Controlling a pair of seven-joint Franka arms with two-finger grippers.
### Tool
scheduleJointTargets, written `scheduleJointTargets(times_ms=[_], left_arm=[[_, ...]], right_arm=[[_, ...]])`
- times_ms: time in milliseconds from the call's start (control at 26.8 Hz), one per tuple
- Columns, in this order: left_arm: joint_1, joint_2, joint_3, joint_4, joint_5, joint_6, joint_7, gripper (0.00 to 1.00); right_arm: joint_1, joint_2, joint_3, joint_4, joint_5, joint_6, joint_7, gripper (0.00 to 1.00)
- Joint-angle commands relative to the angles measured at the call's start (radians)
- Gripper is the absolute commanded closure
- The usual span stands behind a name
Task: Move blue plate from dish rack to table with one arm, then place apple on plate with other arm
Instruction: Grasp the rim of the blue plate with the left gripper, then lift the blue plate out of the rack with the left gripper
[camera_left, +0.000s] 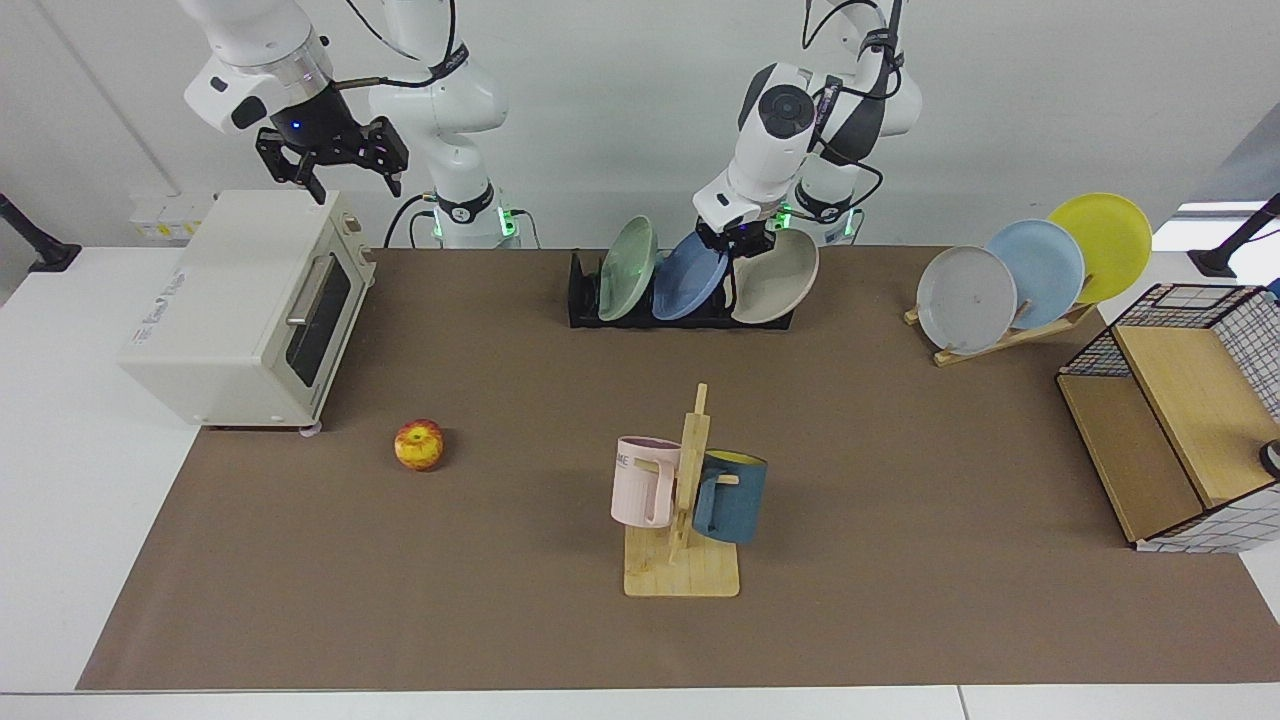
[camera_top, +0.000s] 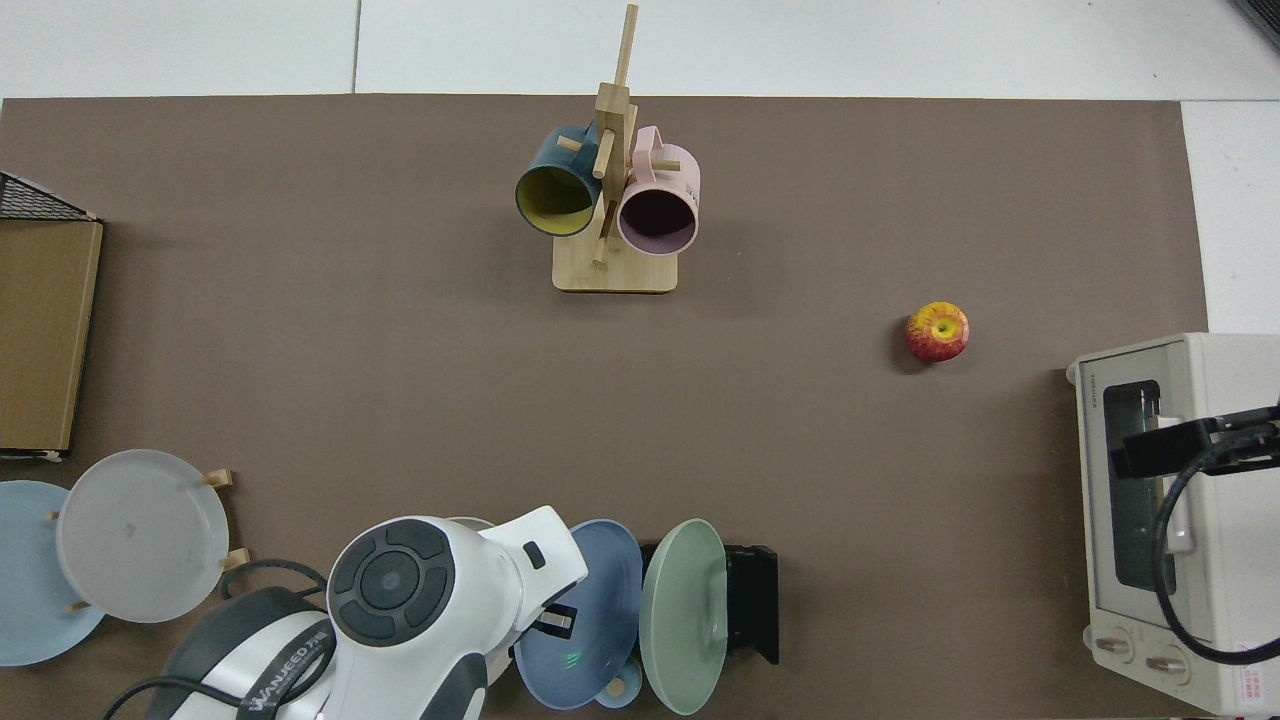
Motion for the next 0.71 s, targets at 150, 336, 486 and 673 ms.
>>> scheduleJointTargets(times_ms=[150,336,486,673], left_arm=[[0.038,-0.019,0.013,0.089,0.047,-0.18,-0.065,1.0],[0.083,-0.022,0.018,0.163,0.047,-0.277,-0.067,1.0],[0.124,-0.021,0.018,0.209,0.047,-0.294,-0.066,1.0],[0.202,-0.016,0.018,0.227,0.042,-0.285,-0.041,1.0]], right_arm=[[-0.019,-0.008,0.005,-0.008,0.017,0.008,-0.025,0.0],[-0.019,-0.008,0.005,-0.008,0.017,0.008,-0.025,0.0],[-0.019,-0.008,0.005,-0.008,0.017,0.008,-0.025,0.0],[-0.019,-0.008,0.007,-0.008,0.019,0.008,-0.025,0.0]])
